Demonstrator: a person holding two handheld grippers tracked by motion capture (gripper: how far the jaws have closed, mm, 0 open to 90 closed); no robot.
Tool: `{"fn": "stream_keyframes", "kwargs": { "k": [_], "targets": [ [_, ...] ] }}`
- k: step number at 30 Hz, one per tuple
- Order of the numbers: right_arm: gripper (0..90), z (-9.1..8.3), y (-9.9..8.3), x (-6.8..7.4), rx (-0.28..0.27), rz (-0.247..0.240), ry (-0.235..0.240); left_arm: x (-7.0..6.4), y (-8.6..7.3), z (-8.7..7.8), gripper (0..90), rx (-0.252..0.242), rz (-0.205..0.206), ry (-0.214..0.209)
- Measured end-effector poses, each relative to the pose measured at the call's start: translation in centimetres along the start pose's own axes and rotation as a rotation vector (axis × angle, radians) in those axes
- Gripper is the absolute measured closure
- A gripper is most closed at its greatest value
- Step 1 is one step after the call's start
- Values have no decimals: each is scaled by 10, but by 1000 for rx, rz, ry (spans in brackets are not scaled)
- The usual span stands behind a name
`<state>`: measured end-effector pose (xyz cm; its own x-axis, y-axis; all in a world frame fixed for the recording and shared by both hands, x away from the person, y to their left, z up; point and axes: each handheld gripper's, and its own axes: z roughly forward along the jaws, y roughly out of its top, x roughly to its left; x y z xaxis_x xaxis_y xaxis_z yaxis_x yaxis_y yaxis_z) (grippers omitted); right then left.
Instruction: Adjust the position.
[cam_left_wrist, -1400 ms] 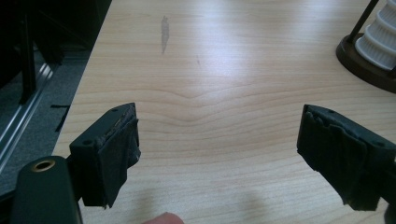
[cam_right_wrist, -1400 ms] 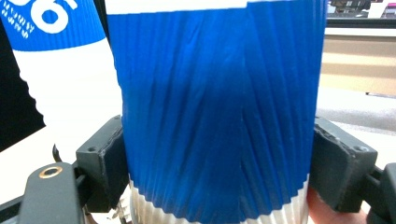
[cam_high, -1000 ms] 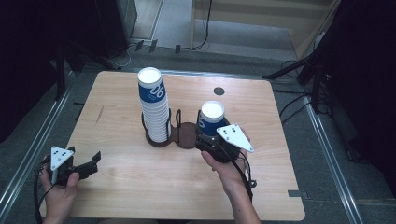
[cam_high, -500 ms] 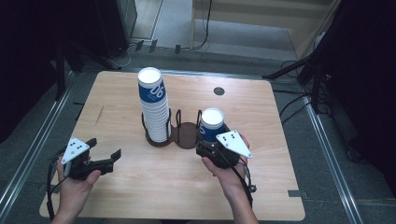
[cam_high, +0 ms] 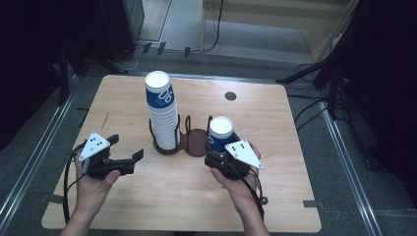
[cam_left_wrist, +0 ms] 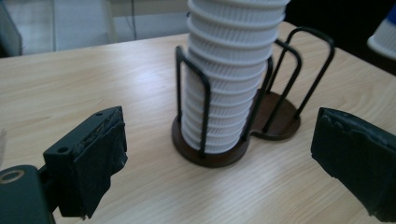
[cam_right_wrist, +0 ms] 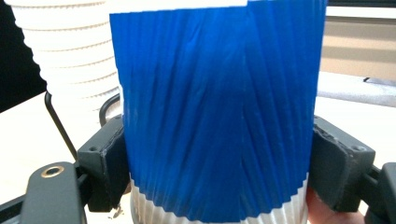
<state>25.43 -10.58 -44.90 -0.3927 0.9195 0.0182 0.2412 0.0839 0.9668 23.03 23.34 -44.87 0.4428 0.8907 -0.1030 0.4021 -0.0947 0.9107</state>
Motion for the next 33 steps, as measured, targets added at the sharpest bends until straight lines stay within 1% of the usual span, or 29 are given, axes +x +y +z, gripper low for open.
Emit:
{"fn": "stream_keyframes", "kwargs": {
  "k": [1, 2, 4, 5, 7, 10, 12, 13, 14, 15, 18, 19, 21, 23, 24, 25, 28, 29, 30, 31, 32, 33],
  "targets": [
    [187, 1, -2, 2, 7, -7, 2, -4, 5, 1, 44, -6, 11, -15],
    [187, 2, -3, 3, 10, -7, 2, -6, 7, 1, 44, -11, 10, -20],
    [187, 4, -5, 6, 19, -11, 3, -8, 7, 1, 44, -16, 12, -27],
    [187, 5, -7, 7, 24, -18, 6, -12, 8, 2, 44, -19, 27, -46],
    [187, 6, -10, 9, 31, -34, 7, -15, 9, 3, 44, -15, 46, -56],
    [187, 8, -14, 12, 40, -42, 9, -18, 9, 3, 48, -18, 56, -73],
    [187, 9, -15, 14, 45, -46, 9, -19, 9, 3, 72, -21, 54, -70],
    [187, 9, -18, 17, 47, -50, 9, -20, 9, 2, 72, -23, 60, -82],
    [187, 9, -18, 17, 47, -50, 9, -20, 9, 2, 72, -23, 60, -82],
    [187, 9, -18, 18, 46, -54, 10, -22, 9, 2, 72, -22, 58, -96],
    [187, 11, -24, 26, 57, -70, 25, -24, 9, 2, 73, -22, 51, -119],
    [187, 11, -24, 26, 57, -70, 25, -25, 10, 3, 73, -23, 52, -126],
    [187, 14, -28, 32, 65, -87, 34, -29, 10, 4, 73, -18, 62, -141],
    [187, 15, -29, 34, 69, -90, 40, -33, 11, 4, 73, -13, 75, -154],
    [187, 15, -29, 34, 69, -90, 40, -33, 11, 4, 73, -13, 75, -154],
    [187, 15, -31, 36, 69, -105, 39, -36, 12, 4, 73, -14, 73, -172],
    [187, 15, -32, 38, 68, -110, 42, -39, 13, 5, 73, -11, 80, -184],
    [188, 14, -33, 40, 64, -122, 42, -42, 13, 6, 73, -8, 82, -198],
    [188, 14, -33, 40, 63, -127, 41, -42, 13, 6, 73, -8, 82, -198],
    [188, 14, -33, 40, 63, -127, 41, -43, 13, 7, 73, -5, 87, -207],
    [187, 13, -34, 43, 60, -141, 43, -46, 13, 8, 73, 3, 93, -224],
    [188, 14, -34, 44, 56, -150, 43, -47, 12, 9, 73, 5, 92, -233]
  ]
}}
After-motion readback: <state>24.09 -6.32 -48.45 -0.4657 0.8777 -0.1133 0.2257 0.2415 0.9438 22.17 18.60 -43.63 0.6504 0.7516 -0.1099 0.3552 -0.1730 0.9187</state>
